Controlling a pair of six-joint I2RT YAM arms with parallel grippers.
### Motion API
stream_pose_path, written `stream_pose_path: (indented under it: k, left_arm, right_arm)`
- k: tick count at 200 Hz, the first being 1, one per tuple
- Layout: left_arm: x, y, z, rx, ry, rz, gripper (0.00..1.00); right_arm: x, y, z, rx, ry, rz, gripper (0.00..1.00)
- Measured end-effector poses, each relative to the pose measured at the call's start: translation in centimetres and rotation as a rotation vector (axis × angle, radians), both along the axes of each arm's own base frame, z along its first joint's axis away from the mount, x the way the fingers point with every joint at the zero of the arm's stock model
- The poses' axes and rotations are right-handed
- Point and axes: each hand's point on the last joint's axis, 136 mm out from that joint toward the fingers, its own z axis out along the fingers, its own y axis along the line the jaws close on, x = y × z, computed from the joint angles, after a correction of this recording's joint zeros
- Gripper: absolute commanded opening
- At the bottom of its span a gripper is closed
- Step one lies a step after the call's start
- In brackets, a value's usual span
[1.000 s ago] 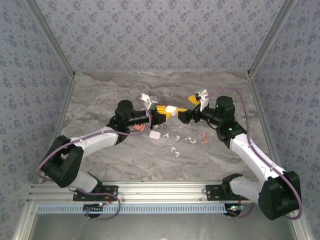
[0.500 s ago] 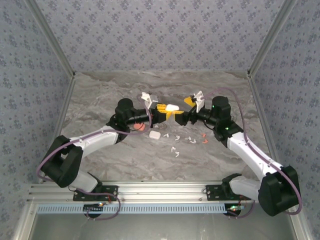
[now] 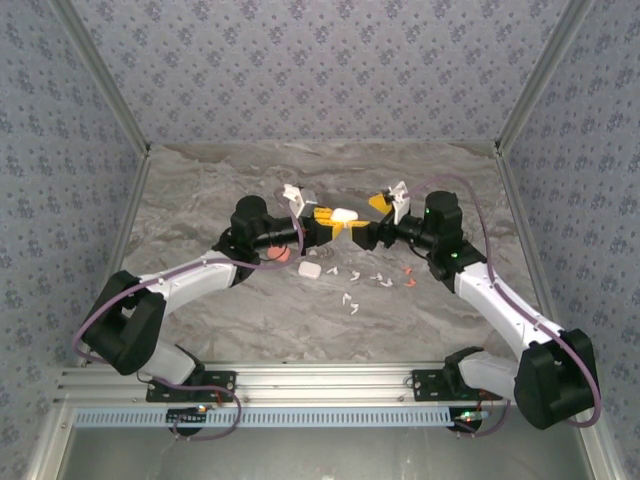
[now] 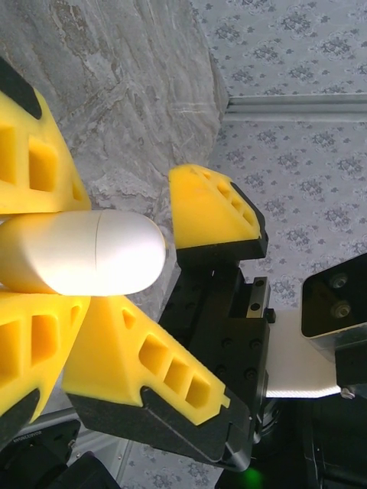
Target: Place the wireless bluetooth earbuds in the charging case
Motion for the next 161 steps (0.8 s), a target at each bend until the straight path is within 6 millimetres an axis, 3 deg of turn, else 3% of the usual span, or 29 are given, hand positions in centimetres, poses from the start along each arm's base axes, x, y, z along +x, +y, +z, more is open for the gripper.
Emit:
stream_pose_path:
  k: [123,161]
  left_arm:
    - [0.6,0.2,0.2,0.010,-0.016,0.017,0.00]
    - [-0.6,-0.4,0.1,0.015,-0.024,-0.040,0.00]
  right_arm:
    - [1.3,-0.2,1.6,0.011,-0.014,0.006,0.93]
    - [2.0,-0.5,2.5,0.015,-0.031,-0.012,0.93]
